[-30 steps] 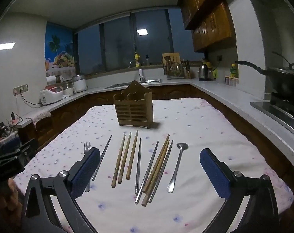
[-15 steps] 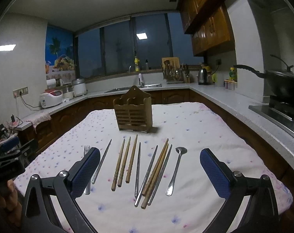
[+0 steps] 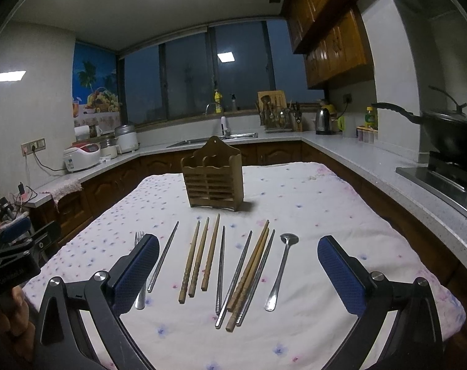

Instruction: Organize utensils

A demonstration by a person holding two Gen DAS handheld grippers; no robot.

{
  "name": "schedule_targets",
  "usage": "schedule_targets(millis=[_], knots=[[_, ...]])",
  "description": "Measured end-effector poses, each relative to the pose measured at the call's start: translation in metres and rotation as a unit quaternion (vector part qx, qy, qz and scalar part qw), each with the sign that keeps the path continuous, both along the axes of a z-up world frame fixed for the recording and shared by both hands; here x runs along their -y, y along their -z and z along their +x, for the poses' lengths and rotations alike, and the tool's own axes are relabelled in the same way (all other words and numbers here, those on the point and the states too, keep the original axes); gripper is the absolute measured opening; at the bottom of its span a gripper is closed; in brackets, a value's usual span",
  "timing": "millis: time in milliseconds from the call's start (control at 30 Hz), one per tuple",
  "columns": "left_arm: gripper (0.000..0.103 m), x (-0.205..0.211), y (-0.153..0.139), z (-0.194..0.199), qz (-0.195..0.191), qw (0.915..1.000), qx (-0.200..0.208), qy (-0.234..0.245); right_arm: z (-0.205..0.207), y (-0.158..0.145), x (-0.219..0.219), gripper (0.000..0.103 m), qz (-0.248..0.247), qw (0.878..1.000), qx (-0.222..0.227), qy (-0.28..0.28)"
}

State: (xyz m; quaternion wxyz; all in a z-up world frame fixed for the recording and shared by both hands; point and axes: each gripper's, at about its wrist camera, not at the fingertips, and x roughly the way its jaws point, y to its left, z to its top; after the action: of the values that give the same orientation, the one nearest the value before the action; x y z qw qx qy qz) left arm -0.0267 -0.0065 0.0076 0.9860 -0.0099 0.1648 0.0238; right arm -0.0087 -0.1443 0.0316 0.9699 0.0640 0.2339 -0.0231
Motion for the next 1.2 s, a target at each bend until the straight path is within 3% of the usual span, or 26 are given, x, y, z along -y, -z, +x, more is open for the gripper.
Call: schedule_targets(millis=[833,1200], knots=[[0.102,0.0,0.001,0.001,-0.001,1.0,-0.001,0.0,0.0,0.001,-0.003,0.103,0.0,1.0,0.001,-0.001],[0.102,-0.004,0.002,0.031,-0.016,0.9989,-0.043,0.005,0.016,0.004,-0.007,0.103,0.001,1.0,-0.028,-0.009]])
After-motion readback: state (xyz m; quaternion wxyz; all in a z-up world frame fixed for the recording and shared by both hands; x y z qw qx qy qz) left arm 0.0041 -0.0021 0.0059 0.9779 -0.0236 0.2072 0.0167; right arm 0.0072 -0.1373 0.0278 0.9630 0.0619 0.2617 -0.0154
